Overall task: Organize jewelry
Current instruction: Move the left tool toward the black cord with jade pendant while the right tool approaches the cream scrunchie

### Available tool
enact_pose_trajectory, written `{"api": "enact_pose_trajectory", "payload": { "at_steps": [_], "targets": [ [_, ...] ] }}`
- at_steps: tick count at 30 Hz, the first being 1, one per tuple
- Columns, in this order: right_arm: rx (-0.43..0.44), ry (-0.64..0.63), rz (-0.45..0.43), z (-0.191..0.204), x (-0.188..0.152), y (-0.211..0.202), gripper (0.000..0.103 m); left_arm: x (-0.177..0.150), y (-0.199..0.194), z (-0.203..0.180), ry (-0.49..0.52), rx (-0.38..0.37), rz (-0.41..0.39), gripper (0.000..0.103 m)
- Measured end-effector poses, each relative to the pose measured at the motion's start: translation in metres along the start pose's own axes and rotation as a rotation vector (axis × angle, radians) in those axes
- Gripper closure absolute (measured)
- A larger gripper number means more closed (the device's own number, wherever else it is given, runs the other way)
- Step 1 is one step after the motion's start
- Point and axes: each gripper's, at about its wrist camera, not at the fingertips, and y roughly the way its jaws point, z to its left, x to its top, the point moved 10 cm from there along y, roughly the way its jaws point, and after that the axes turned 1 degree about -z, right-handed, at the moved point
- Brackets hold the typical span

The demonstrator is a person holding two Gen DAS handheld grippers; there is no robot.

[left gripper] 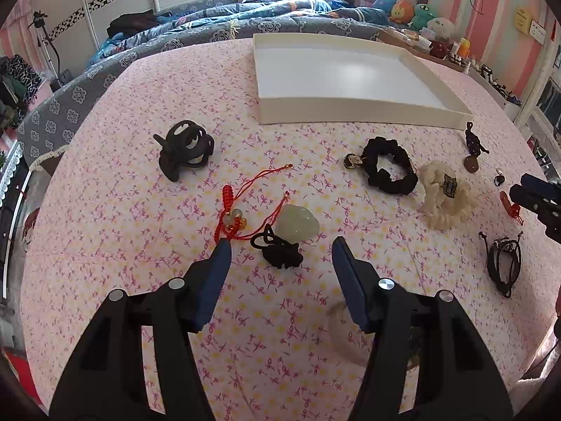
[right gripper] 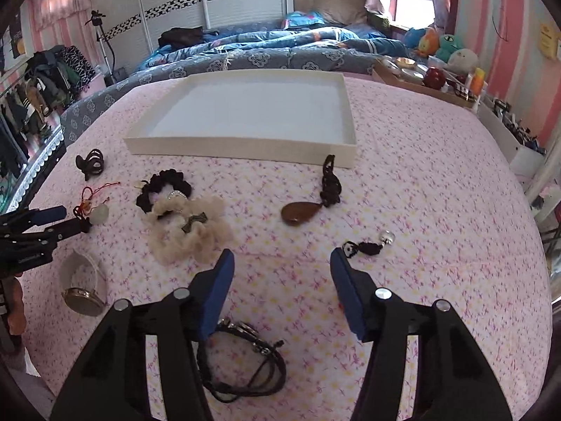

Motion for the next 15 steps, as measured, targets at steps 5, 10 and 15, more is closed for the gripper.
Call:
{"api": "enact_pose_trajectory", "payload": {
  "at_steps": [5,10,15],
  "targets": [
    [-0.014,0.049,0.018,-0.015,-0.004,0.006,0.045,0.001,0.009,-0.001,0.004,-0.007,0.02,0.048],
    [-0.045,0.086,0.026,-0.031,-0.005,0.01,0.045,0.001,0.013,-0.004,0.011,-0.019,0.026,0.055],
    [0.015,0.052,0.026,-0.007,0.003,0.014,0.045,0.002,0.019,-0.007,0.021,-0.023,0.038,0.062]
  ]
}}
